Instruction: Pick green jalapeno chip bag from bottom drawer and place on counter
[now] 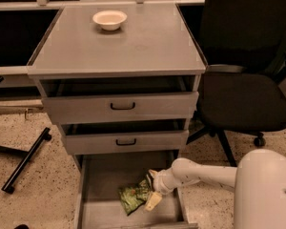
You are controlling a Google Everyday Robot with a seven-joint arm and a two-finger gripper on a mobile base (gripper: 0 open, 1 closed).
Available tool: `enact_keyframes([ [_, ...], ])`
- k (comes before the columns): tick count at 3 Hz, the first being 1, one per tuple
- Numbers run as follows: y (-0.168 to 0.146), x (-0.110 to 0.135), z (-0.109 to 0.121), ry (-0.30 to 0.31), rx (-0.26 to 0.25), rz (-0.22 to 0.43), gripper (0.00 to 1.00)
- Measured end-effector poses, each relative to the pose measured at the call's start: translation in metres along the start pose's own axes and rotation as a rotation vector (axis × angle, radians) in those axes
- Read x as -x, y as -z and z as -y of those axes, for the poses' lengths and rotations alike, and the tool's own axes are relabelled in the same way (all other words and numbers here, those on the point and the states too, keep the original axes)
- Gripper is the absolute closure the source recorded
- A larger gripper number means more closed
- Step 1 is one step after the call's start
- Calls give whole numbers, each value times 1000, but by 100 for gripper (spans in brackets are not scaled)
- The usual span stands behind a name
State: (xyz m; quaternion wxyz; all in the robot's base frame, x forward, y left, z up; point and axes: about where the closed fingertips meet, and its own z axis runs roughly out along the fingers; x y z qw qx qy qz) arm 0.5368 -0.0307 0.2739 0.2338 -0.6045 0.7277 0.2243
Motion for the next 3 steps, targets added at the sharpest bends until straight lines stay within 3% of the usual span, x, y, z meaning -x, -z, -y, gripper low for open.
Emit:
enact_keyframes([
  [1, -8, -1, -1, 0, 8, 7, 0],
  [3, -137, 11, -5, 90, 129, 86, 0],
])
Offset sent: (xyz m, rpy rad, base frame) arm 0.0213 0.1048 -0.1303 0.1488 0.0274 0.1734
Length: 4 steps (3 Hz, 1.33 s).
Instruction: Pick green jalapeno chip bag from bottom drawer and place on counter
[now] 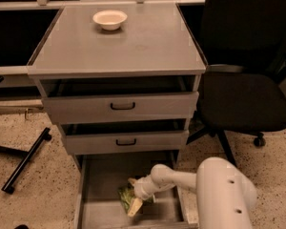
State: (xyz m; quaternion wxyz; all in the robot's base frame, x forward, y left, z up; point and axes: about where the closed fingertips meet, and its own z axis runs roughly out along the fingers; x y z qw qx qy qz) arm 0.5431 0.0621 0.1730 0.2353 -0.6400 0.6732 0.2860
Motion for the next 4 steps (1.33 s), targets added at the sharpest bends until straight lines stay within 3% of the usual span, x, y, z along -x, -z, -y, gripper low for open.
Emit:
enact_keyframes([
  [1, -45, -14, 8, 30, -3, -49, 0],
  [2, -61, -27, 26, 39, -68, -121, 19],
  [3, -62, -27, 27, 35, -77, -120, 42],
  [4, -44, -26, 24, 13, -72, -132, 65],
])
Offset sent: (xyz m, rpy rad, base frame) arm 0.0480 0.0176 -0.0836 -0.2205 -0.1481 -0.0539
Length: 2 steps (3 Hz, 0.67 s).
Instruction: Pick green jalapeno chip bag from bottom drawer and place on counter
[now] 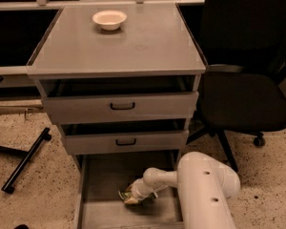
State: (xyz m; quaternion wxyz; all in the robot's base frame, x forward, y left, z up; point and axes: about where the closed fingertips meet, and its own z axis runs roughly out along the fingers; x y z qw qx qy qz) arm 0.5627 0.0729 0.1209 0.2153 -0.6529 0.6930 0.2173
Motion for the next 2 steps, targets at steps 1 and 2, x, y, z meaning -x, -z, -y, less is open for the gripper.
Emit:
enact_keyframes([
  [1, 57, 14, -1, -35, -2, -4, 88],
  [2, 114, 55, -11, -11, 18, -45, 100],
])
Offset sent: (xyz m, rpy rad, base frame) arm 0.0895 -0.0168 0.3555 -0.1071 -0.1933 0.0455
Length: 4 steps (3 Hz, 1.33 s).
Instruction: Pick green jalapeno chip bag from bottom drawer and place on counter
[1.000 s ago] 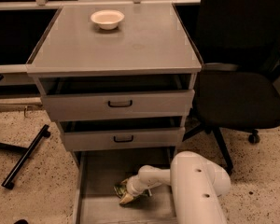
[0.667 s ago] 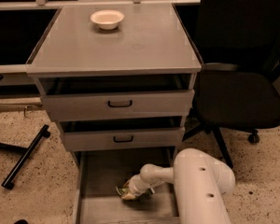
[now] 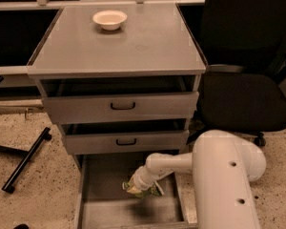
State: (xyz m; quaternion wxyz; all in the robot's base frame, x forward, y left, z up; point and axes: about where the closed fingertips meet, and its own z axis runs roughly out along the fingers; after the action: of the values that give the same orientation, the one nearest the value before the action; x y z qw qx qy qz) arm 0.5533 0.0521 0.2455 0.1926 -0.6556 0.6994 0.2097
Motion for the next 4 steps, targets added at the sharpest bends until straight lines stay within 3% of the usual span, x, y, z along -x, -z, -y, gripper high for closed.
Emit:
enact_keyframes([
  [1, 58, 62, 13, 84, -34, -25, 100],
  [2, 98, 91, 39, 128, -103, -21, 100],
  [3, 98, 91, 39, 128, -103, -21, 100],
  [4, 118, 101, 35, 118, -95, -20, 100],
])
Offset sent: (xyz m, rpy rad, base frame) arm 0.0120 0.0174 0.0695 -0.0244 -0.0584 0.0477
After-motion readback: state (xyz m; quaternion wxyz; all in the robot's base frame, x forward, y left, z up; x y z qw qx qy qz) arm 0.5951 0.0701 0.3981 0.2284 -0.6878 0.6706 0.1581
